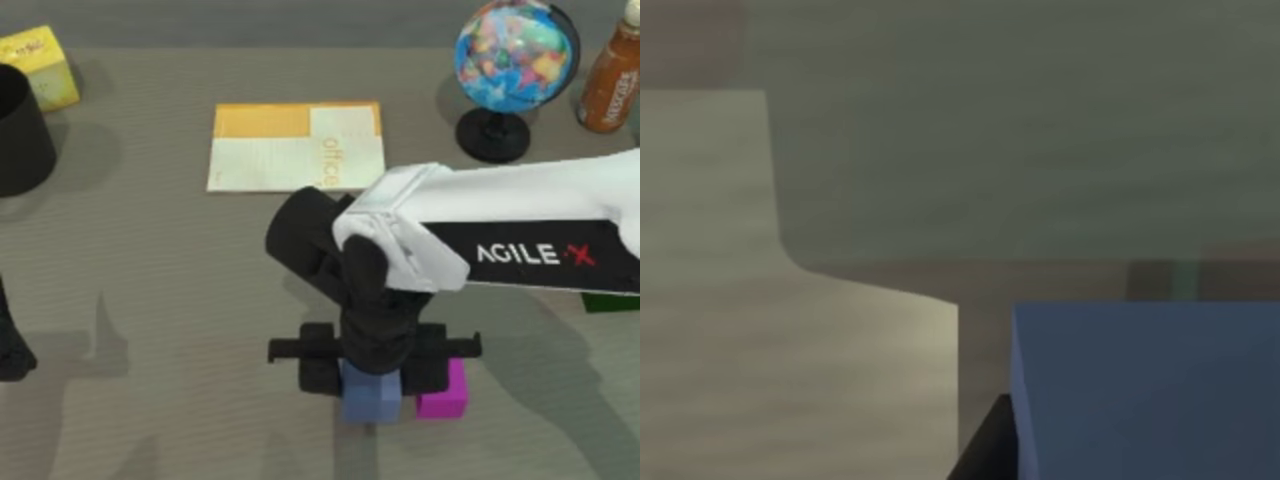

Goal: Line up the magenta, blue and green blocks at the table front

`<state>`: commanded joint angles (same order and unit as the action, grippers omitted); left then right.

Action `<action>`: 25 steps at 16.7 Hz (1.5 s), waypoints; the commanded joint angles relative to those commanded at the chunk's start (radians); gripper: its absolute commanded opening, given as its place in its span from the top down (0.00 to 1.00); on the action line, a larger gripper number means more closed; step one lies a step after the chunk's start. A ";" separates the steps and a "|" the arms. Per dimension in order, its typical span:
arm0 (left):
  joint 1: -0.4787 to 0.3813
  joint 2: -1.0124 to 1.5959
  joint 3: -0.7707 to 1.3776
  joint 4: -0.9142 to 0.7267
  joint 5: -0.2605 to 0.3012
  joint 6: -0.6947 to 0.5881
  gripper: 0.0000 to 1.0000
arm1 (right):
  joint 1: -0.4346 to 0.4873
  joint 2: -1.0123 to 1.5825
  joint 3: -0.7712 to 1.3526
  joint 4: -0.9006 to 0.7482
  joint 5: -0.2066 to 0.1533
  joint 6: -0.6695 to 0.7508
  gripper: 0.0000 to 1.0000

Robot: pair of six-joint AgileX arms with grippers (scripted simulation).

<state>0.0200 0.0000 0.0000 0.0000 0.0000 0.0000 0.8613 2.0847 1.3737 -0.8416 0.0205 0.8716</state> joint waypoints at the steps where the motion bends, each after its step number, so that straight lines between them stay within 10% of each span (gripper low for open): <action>1: 0.000 0.000 0.000 0.000 0.000 0.000 0.00 | 0.000 0.000 0.000 0.000 0.000 0.000 1.00; 14: 0.000 0.000 0.000 0.000 0.000 0.000 0.00 | 0.000 0.000 0.000 0.000 0.000 0.000 0.02; 25: 0.000 0.000 0.000 0.000 0.000 0.000 0.00 | 0.000 -0.006 0.014 -0.017 0.000 0.002 0.00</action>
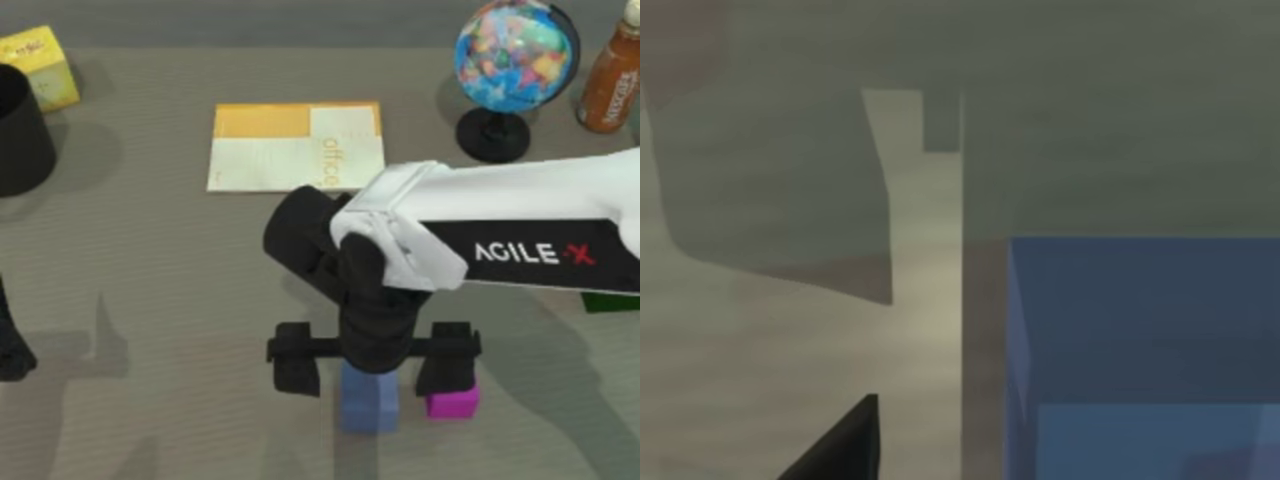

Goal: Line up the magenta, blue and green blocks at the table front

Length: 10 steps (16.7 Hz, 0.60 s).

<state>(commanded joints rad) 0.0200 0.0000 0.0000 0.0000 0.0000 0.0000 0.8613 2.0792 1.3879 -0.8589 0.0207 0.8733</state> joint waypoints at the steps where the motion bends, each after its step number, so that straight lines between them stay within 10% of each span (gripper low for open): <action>1: 0.000 0.000 0.000 0.000 0.000 0.000 0.00 | 0.001 -0.009 0.017 -0.024 0.000 0.002 0.00; 10: 0.000 0.000 0.000 0.000 0.000 0.000 0.00 | 0.010 -0.091 0.137 -0.230 -0.001 -0.001 0.00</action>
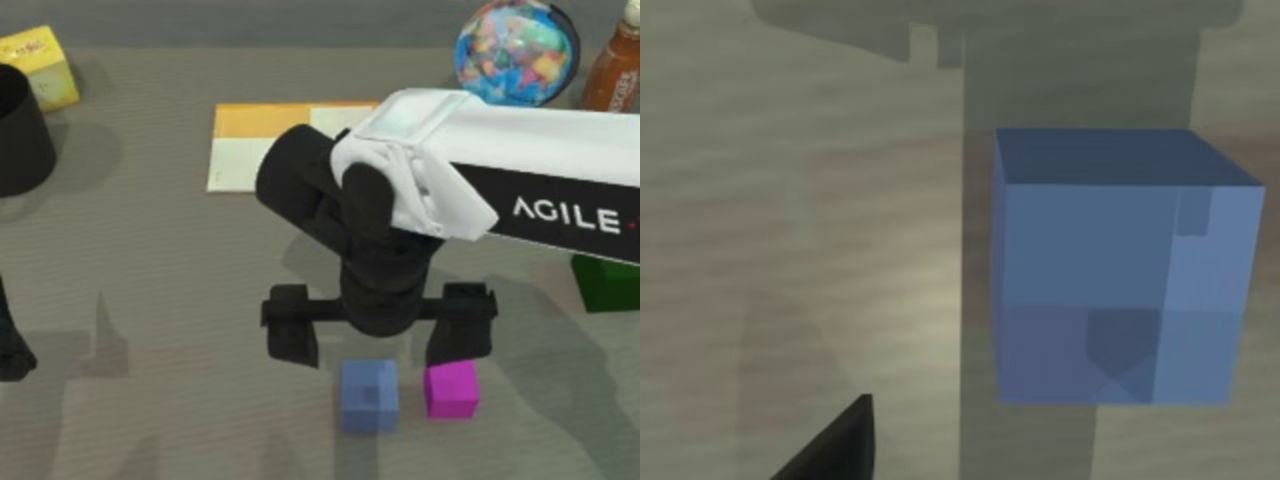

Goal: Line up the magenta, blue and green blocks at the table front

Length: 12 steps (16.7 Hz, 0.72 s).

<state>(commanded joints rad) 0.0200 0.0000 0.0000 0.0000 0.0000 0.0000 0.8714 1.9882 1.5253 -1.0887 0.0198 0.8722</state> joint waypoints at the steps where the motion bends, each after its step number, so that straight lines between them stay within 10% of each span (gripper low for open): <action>1: 0.000 0.000 0.000 0.000 0.000 0.000 0.00 | -0.005 0.004 -0.002 0.002 0.000 0.000 0.00; 6: 0.000 0.000 0.000 0.000 0.000 0.000 0.00 | -0.112 0.007 0.004 0.001 -0.002 -0.110 0.00; 12: 0.000 0.000 0.000 0.000 0.000 0.000 0.00 | -0.459 0.023 0.002 -0.014 -0.010 -0.495 0.00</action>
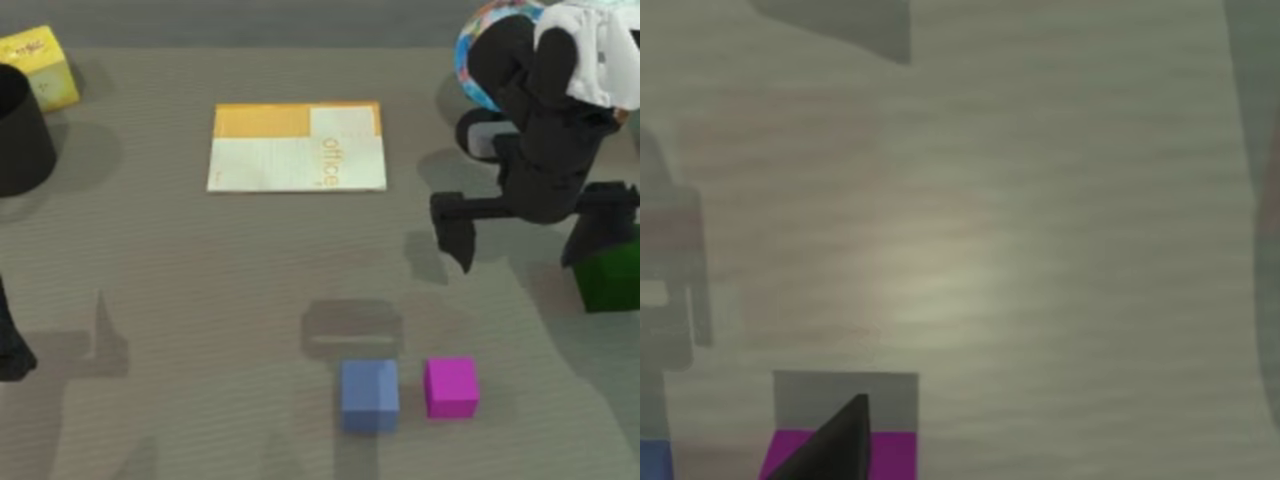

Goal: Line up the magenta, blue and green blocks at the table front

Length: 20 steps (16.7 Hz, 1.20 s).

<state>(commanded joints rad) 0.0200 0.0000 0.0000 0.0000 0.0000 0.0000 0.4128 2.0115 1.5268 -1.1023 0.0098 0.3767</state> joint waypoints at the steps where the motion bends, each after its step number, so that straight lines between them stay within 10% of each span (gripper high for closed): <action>1: 0.000 0.000 0.000 0.000 0.000 0.000 0.00 | -0.064 0.001 -0.001 -0.002 -0.001 -0.074 0.00; 7: 0.000 0.000 0.000 0.000 0.000 0.000 0.00 | -0.316 -0.008 0.002 0.005 -0.008 -0.339 0.00; 20: 0.000 0.000 0.000 0.000 0.000 0.000 0.00 | -0.323 0.085 -0.130 0.234 -0.008 -0.344 0.00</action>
<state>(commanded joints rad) 0.0200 0.0000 0.0000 0.0000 0.0000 0.0000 0.0902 2.0963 1.3966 -0.8682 0.0022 0.0332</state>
